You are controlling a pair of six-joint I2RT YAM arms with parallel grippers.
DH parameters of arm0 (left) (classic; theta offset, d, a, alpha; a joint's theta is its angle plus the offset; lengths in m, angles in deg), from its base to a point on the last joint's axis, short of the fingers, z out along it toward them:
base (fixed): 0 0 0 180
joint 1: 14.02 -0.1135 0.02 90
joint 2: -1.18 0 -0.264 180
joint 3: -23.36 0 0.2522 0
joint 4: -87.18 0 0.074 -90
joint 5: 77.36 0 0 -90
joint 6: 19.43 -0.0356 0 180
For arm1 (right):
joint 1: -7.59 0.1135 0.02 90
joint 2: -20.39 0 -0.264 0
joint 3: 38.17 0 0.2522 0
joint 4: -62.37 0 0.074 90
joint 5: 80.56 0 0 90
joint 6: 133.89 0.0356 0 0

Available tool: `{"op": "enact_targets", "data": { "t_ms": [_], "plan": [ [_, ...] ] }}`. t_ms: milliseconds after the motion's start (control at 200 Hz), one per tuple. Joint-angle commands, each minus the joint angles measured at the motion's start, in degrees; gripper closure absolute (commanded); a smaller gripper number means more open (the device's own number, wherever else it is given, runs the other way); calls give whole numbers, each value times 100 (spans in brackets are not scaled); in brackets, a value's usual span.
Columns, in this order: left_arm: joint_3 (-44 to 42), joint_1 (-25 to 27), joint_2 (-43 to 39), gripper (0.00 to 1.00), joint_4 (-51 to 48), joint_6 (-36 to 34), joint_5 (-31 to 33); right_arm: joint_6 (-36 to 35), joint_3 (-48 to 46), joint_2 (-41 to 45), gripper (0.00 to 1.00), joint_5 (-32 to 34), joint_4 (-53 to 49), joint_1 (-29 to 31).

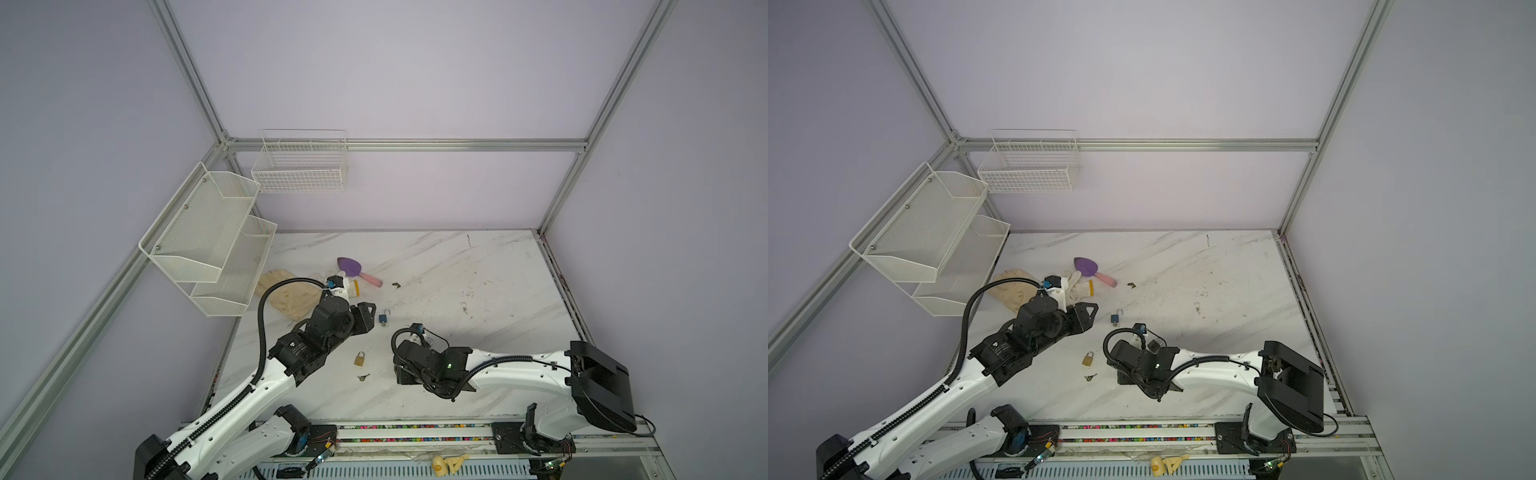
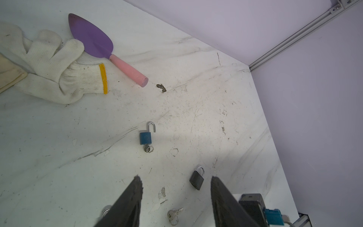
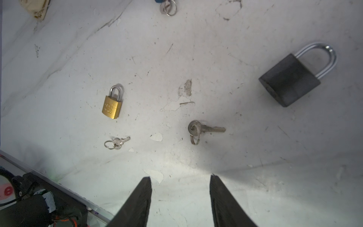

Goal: Unlock with the key
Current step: 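Lower the right gripper onto the loose silver key and close on it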

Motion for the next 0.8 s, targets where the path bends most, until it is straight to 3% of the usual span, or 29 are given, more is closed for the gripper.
{"op": "enact_targets", "data": {
  "t_ms": [0, 220, 345, 570, 795],
  "plan": [
    [-259, -46, -37, 44, 5, 152, 84, 297, -42, -145, 48, 102, 225, -127],
    [-371, -47, -102, 44, 140, 382, 186, 114, 67, -418, 53, -166, 320, -493],
    [-420, -46, -108, 44, 276, 432, 232, -24, 23, -564, 61, -467, 435, -723],
    [-412, -51, 3, 43, 388, 405, 299, -194, 167, -689, 64, -529, 407, -739],
    [-408, -63, -38, 43, 320, 436, 229, -370, 375, -987, 75, -639, 296, -738]
  ]
}}
